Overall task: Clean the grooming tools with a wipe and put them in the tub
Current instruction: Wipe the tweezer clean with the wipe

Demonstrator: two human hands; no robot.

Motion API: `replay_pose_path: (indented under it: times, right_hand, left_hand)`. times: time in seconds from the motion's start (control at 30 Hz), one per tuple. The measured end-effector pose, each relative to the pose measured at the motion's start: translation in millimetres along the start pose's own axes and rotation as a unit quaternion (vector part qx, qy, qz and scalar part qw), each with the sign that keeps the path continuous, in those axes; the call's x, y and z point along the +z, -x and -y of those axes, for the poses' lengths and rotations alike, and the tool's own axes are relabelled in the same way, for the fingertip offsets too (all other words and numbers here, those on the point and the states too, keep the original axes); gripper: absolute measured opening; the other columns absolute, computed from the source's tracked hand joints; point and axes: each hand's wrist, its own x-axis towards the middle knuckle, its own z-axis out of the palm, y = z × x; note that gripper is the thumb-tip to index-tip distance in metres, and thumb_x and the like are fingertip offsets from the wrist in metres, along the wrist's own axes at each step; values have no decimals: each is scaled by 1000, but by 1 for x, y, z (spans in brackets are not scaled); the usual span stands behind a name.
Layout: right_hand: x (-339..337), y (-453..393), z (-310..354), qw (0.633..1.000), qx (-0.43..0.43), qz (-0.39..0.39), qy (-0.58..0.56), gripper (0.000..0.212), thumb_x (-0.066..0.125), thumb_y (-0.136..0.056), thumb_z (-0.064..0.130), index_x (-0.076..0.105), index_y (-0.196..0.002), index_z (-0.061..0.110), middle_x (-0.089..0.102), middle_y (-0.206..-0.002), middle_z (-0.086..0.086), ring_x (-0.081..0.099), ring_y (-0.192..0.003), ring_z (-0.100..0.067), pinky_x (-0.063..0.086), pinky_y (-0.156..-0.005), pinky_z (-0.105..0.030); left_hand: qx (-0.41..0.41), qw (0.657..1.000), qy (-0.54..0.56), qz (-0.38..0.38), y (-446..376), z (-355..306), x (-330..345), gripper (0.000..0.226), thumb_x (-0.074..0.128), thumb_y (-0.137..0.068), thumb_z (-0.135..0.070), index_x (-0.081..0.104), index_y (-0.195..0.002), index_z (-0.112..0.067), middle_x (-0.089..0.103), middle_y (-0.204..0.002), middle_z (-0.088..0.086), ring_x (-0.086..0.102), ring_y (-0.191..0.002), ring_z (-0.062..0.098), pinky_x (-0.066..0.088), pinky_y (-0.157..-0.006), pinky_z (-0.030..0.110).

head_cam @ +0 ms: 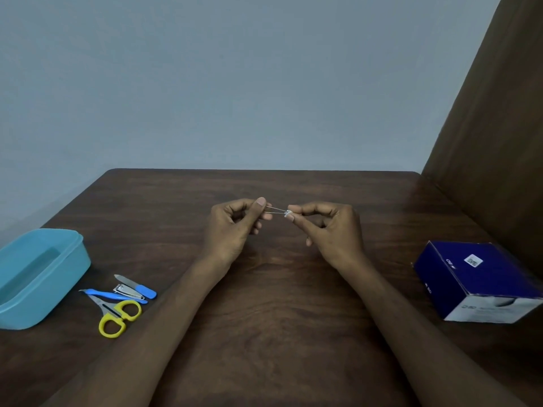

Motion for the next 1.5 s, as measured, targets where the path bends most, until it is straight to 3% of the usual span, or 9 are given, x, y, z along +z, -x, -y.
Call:
replay_pose_path:
  times: [0.13, 0.33, 0.5, 0.6, 0.8, 0.97, 1.13, 1.33, 1.5]
  right_hand:
    - [-1, 3, 1, 998, -39, 5, 50, 11, 89, -87, 25, 86, -97, 21, 54, -42, 18, 53, -39, -6, 44, -53, -21]
    - [4, 5, 3, 998, -44, 22, 43, 15, 89, -86, 25, 86, -100, 22, 57, -46, 19, 56, -39, -11, 52, -55, -28]
    - [-1, -3, -2, 996, 67, 22, -53, 8, 89, -86, 16, 85, -93, 13, 84, -96, 9, 61, -48, -7, 49, -51, -24]
    - [1, 1, 3, 993, 78, 44, -77, 14, 86, -88, 10, 83, -99, 3, 83, -96, -2, 64, -52, 3, 41, -44, -13]
    - [-3, 1, 7, 992, 80, 67, -77, 18, 84, -90, 8, 81, -104, -2, 81, -93, -9, 63, -50, 5, 40, -42, -11]
    - [-2, -1, 0, 992, 76, 89, -38, 10, 83, -93, 19, 81, -98, 11, 82, -94, -4, 62, -49, -11, 40, -44, -13]
    - [5, 0, -4, 989, 51, 140, -9, 6, 76, -99, 31, 72, -97, 26, 81, -102, 3, 65, -50, -19, 39, -46, -20]
    - [6, -1, -5, 993, 55, 107, -18, 6, 82, -94, 31, 76, -94, 28, 78, -102, 7, 65, -50, -21, 38, -45, -23]
    - [12, 2, -3, 992, 51, 115, -24, 10, 80, -96, 34, 74, -94, 26, 77, -102, 7, 66, -50, -21, 39, -48, -27]
  left_hand:
    - [-42, 999, -10, 2, -2, 4, -1, 32, 68, -106, -28, 82, -91, -3, 79, -75, 3, 58, -56, 5, 49, -54, 17]
    - [-35, 998, -33, 33, 0, 1, 0, 33, 66, -107, -27, 81, -86, -7, 76, -72, 1, 57, -56, 6, 48, -54, 18]
    - [42, 995, -87, 18, 3, 1, -2, 29, 66, -107, -29, 82, -87, -14, 78, -77, -1, 62, -61, 7, 51, -55, 23]
    - [98, 982, -153, 47, 7, -2, 0, 25, 69, -106, -28, 83, -88, -17, 77, -77, -5, 65, -62, 6, 51, -54, 22]
    - [127, 974, -183, 44, 9, -6, 0, 22, 71, -104, -30, 85, -90, -19, 79, -79, -9, 70, -66, 8, 54, -54, 23]
    - [143, 970, -196, 30, 10, -7, 1, 20, 73, -103, -30, 84, -90, -20, 78, -78, -16, 70, -66, 2, 50, -57, 15]
    - [124, 981, -151, -5, 8, -7, 1, 9, 79, -99, -27, 80, -95, -19, 79, -78, -6, 72, -67, 8, 56, -50, 26]
    - [144, 976, -161, -17, 8, -5, 1, 12, 79, -98, -29, 82, -91, -20, 78, -85, -9, 73, -79, 12, 58, -48, 27]
    - [153, 969, -194, 6, 6, -1, -1, 11, 82, -94, -38, 86, -91, -27, 80, -90, -14, 74, -84, 15, 62, -55, 46]
